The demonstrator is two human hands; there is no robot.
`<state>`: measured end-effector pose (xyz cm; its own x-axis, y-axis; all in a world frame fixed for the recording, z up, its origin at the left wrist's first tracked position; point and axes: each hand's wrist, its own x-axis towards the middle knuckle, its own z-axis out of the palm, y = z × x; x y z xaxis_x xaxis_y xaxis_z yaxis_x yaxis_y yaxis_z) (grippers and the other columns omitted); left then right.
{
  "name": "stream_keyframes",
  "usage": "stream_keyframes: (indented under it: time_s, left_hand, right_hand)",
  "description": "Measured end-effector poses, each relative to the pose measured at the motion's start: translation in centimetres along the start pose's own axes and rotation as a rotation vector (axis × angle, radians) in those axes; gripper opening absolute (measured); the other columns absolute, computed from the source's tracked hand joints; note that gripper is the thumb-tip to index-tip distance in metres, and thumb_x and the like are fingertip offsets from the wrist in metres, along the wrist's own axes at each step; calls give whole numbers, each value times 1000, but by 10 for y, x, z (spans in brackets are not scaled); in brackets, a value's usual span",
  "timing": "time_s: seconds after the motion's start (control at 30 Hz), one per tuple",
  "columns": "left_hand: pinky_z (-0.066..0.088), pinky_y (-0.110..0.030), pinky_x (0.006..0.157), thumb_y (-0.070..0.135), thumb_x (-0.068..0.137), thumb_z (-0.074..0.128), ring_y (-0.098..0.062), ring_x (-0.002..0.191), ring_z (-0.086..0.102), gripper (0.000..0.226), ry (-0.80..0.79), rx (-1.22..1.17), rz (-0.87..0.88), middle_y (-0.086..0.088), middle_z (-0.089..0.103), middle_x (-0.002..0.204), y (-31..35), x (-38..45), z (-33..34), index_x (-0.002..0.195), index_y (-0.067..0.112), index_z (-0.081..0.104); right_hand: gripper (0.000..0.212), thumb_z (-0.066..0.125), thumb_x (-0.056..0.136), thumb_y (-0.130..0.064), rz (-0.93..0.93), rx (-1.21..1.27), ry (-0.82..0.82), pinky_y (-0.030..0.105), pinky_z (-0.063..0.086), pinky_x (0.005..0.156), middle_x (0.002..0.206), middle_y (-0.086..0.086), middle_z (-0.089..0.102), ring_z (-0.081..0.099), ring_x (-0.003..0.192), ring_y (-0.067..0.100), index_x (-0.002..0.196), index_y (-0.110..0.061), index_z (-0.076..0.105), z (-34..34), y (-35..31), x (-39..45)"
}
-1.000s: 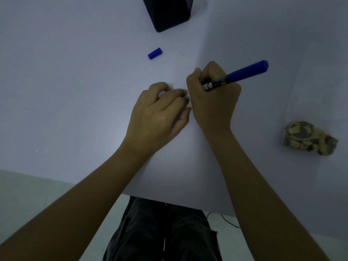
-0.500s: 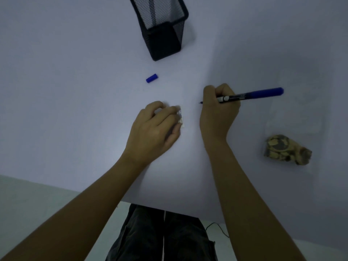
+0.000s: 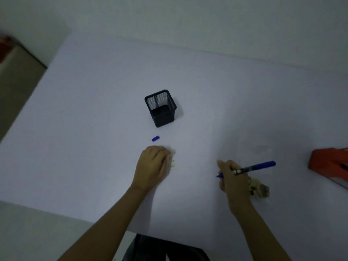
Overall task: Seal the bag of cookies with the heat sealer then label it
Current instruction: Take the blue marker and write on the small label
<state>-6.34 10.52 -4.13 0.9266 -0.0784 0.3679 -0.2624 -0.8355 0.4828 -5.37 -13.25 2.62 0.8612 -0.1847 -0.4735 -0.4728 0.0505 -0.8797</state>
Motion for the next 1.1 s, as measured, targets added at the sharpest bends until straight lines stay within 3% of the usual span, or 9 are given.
stream_keyframes:
  time_s: [0.1,0.2,0.3,0.4,0.5,0.6,0.7,0.83,1.1]
  left_hand:
    - [51,-36,79,9,90,60,-25,92,56,19,20,63,-167,-14,65,100,-6,22,-12,106,4,66]
    - [53,-35,82,14,89,66,-26,100,55,36,-96,65,-391,-13,57,116,-15,37,-15,123,8,58]
    - [47,-24,88,15,91,63,-22,104,55,29,-170,3,-455,-8,56,119,-26,39,-11,119,9,61]
    - [48,-30,90,10,93,57,-21,103,55,16,-177,-145,-531,-5,61,112,-28,41,-14,106,9,67]
    - [48,-25,80,15,97,54,-17,93,62,12,-177,-312,-594,2,65,101,-11,49,-38,103,17,65]
    - [53,-17,75,14,96,57,-7,81,66,13,-216,-623,-533,9,69,94,24,64,-92,101,23,65]
    - [55,-17,76,13,95,57,-10,82,68,15,-288,-790,-462,7,71,93,49,73,-150,104,19,67]
    - [56,-21,76,12,95,56,-17,83,69,17,-289,-841,-409,1,73,93,56,82,-200,106,16,68]
    - [56,-24,78,14,95,57,-13,82,68,17,-244,-785,-353,4,73,89,58,83,-242,104,22,69]
  right_hand:
    - [37,62,92,-18,33,-39,49,18,28,36,41,-3,39,33,38,11,60,-8,46,-13,-8,-9]
    - [41,61,93,-28,57,-50,84,18,25,35,42,-2,37,30,35,10,58,-10,49,-10,-17,-18]
    - [41,64,87,-35,38,-122,65,18,28,34,42,-1,37,31,35,11,59,-10,49,3,-28,-28]
    - [31,68,80,-34,66,-106,-23,25,46,43,53,6,53,51,46,18,69,-5,60,19,-42,-43]
    - [20,60,92,-18,177,62,-97,37,58,58,73,12,68,72,73,31,82,-3,69,34,-62,-59]
    - [19,51,95,-9,166,195,-154,44,62,68,90,21,70,72,88,37,90,-1,67,56,-91,-74]
    - [14,56,86,-10,71,257,-214,46,61,71,92,20,72,71,91,37,93,-1,63,82,-123,-90]
    - [12,51,93,-3,1,245,-274,40,62,64,82,12,74,72,90,35,91,-4,63,111,-153,-109]
    - [16,49,97,-3,-72,226,-300,37,60,58,87,18,74,72,89,35,92,-6,64,136,-167,-129]
